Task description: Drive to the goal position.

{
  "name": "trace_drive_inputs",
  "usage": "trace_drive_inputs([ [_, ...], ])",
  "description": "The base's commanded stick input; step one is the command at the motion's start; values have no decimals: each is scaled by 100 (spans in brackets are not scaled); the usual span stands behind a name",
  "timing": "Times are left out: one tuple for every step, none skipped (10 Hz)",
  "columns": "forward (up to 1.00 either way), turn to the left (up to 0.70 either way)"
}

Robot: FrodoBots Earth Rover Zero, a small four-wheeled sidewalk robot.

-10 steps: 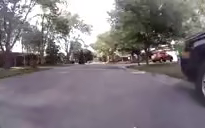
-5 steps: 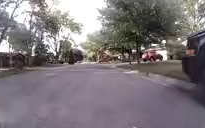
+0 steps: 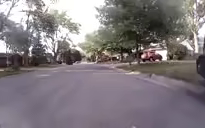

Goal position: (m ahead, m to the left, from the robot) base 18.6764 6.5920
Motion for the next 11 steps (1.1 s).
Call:
trace_drive_inputs([
  [85,-34],
  [85,-33],
  [85,-27],
  [85,-24],
  [85,-23],
  [85,-22],
  [85,-21],
  [85,-21],
  [85,-21],
  [85,-17],
  [85,-9],
])
